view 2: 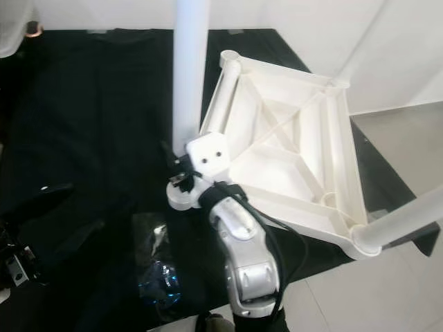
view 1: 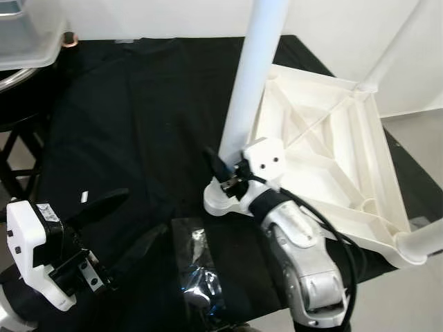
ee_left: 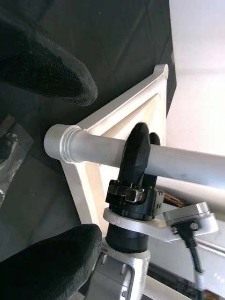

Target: Building children table

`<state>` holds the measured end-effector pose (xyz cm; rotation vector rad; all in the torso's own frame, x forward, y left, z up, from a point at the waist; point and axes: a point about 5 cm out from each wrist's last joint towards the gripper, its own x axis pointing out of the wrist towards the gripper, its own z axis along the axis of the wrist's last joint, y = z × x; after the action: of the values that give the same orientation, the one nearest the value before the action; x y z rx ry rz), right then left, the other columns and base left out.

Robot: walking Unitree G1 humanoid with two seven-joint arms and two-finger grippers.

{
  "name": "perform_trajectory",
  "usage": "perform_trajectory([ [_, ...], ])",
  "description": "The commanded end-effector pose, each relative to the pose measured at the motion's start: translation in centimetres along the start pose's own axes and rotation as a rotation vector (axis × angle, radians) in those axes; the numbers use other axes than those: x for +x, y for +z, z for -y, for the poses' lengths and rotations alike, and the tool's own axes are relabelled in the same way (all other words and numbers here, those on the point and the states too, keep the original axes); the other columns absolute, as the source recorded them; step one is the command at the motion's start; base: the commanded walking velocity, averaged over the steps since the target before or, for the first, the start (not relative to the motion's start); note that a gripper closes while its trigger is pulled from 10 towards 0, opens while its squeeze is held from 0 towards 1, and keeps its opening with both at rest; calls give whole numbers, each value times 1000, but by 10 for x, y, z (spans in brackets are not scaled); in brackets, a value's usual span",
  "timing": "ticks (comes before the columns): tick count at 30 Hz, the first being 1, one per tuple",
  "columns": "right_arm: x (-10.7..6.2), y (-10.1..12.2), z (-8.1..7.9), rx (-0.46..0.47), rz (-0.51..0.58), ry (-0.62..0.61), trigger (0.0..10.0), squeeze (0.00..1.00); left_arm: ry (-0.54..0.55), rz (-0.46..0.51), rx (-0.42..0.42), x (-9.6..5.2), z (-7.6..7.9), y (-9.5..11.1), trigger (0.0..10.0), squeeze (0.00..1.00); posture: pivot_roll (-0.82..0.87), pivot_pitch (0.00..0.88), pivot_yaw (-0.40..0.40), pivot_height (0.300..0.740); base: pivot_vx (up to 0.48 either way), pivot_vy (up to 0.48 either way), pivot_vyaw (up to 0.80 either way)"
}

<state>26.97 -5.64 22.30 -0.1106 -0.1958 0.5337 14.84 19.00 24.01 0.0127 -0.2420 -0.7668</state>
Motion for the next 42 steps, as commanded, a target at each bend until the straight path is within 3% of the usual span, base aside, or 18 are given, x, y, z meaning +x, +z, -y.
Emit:
perform_trajectory([
  [1,-8,-47,7,27,-277,-58,10000,859,-12,-6,-17,0,2,-3,10000,0,194,293,-131,740,0,0,0],
  [2,-8,-44,10,39,-265,-68,10000,859,-13,-8,-18,-1,3,-4,10000,0,194,293,-131,740,0,0,0],
  [3,-5,-38,15,36,-238,-61,10000,1000,-13,-9,-19,-1,3,-4,10000,0,190,295,-130,740,0,0,0],
  [7,6,-21,26,52,-145,18,10000,1000,-14,-15,-19,0,2,-5,10000,0,189,296,-129,740,0,0,0],
  [9,18,-2,34,57,-50,216,10000,1000,-16,-17,-20,0,2,-6,10000,0,188,297,-130,740,0,0,0],
  [11,25,7,45,-31,-28,385,10000,1000,-18,-18,-20,1,3,-6,10000,0,188,299,-131,740,0,0,0],
  [13,26,8,49,-76,-38,422,10000,1000,-19,-19,-19,1,3,-6,10000,0,189,299,-131,740,0,0,0],
  [14,26,11,52,-107,-43,511,10000,776,-20,-18,-19,1,3,-6,10000,0,192,301,-132,740,0,0,0],
  [15,26,13,54,-121,-45,569,10000,776,-21,-18,-19,1,3,-6,10000,0,192,301,-132,740,0,0,0],
  [16,25,15,56,-142,-51,659,10000,0,-21,-19,-18,1,3,-6,10000,0,192,301,-132,740,0,0,0],
  [18,25,16,58,-157,-57,717,10000,0,-21,-19,-18,1,3,-6,10000,0,192,301,-132,740,0,0,0],
  [20,37,27,72,-191,-29,767,10000,0,-21,-19,-16,1,3,-6,10000,0,197,305,-134,740,0,0,0],
  [25,57,48,87,-150,53,796,10000,0,-21,-19,-13,1,4,-4,10000,0,206,312,-138,740,0,0,0],
  [26,60,52,89,-148,66,814,2745,0,-20,-19,-12,1,4,-4,10000,0,209,313,-138,740,0,0,0],
  [28,62,54,91,-149,74,828,2745,0,-20,-19,-12,1,4,-4,10000,0,209,313,-138,740,0,0,0],
  [29,64,57,92,-151,83,856,0,0,-19,-19,-11,1,4,-4,10000,0,208,313,-138,740,0,0,0],
  [35,62,60,95,-151,88,964,0,0,-17,-18,-9,2,5,-3,10000,0,212,314,-139,740,0,0,0],
  [42,53,47,99,-126,60,1044,0,0,-21,-16,-12,3,5,-4,10000,0,202,306,-137,740,0,0,0],
])
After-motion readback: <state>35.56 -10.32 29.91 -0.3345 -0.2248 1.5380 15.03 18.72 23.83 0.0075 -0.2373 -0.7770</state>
